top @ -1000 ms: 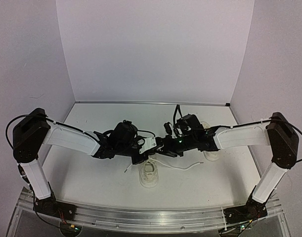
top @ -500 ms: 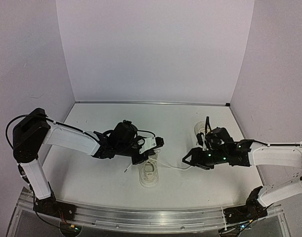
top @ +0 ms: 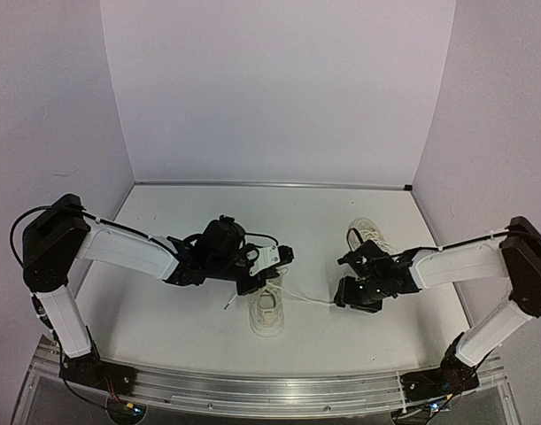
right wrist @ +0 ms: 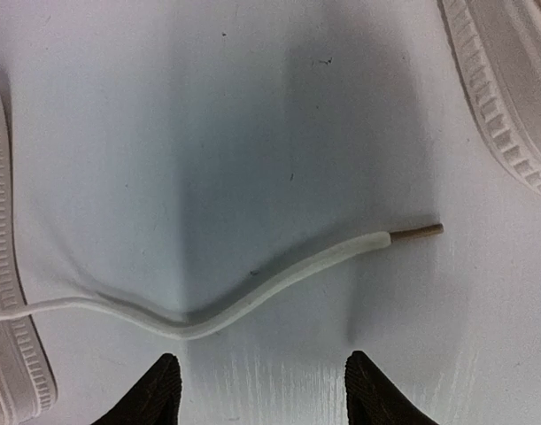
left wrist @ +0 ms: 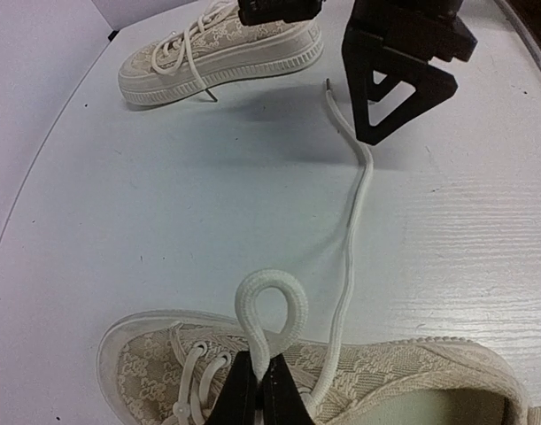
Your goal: Tie the shoes
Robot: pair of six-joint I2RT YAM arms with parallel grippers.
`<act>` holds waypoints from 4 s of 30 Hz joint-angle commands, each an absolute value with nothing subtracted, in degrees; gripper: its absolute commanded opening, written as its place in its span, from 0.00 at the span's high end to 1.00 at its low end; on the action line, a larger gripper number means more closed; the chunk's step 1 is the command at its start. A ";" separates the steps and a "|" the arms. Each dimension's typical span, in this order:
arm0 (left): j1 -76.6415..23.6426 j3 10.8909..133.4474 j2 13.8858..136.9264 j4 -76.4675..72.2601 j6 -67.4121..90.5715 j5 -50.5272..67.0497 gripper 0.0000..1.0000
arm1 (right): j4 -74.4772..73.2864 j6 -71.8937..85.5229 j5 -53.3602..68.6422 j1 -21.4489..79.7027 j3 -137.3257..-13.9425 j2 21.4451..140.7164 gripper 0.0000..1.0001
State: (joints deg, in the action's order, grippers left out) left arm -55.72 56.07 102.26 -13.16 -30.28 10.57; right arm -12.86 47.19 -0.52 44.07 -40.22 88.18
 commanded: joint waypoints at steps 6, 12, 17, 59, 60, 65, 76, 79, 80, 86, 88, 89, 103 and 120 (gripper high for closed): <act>-56.07 55.15 99.20 -16.61 -32.12 11.72 1.00 | -11.68 44.40 -4.39 44.21 -49.29 100.41 0.47; -56.07 54.75 98.62 -16.45 -32.97 11.39 1.00 | -11.37 41.76 -4.37 44.21 -52.63 107.86 0.59; -56.07 54.53 98.53 -16.70 -33.17 11.78 1.00 | -10.99 38.85 -2.87 44.21 -54.12 111.71 0.76; -69.56 51.96 99.86 -11.35 -59.97 -5.37 1.00 | -26.82 12.58 30.24 54.89 -119.83 127.63 1.00; -69.66 52.02 99.98 -11.41 -59.97 -5.55 1.00 | -27.95 11.68 31.25 55.49 -120.87 128.39 1.00; -69.96 52.13 100.42 -10.99 -60.14 -6.06 1.00 | -33.22 7.03 34.28 57.56 -123.82 130.60 1.00; -70.61 52.60 101.73 -10.98 -60.29 -6.57 1.00 | -39.01 3.55 37.10 57.94 -125.93 130.75 0.48; -70.65 52.25 101.56 -11.42 -59.80 -6.57 1.00 | -38.69 4.37 36.16 56.43 -124.71 127.80 0.42; -70.66 52.12 101.52 -11.56 -59.62 -6.59 1.00 | -38.42 4.75 36.11 55.65 -123.89 126.76 0.42; -70.52 50.94 100.75 -13.24 -58.25 -6.40 1.00 | -31.44 10.62 34.89 48.29 -109.83 114.85 0.42; -70.26 50.26 100.31 -14.11 -57.39 -5.97 1.00 | -26.94 13.19 34.90 45.35 -101.91 108.52 0.42; -69.94 49.99 99.97 -14.56 -56.52 -5.46 1.00 | -25.31 14.16 34.57 44.01 -97.55 105.87 0.42; -60.65 45.55 95.02 -21.75 -41.98 9.41 1.00 | 3.56 34.21 33.73 40.61 -52.31 83.22 0.43; -59.59 46.29 95.71 -23.56 -39.44 11.09 1.00 | 13.19 39.86 33.91 48.05 -50.91 92.61 0.55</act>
State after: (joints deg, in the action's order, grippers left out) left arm -59.86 45.63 97.19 -21.17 -40.60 9.55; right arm 9.66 38.67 34.12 47.51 -48.36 90.87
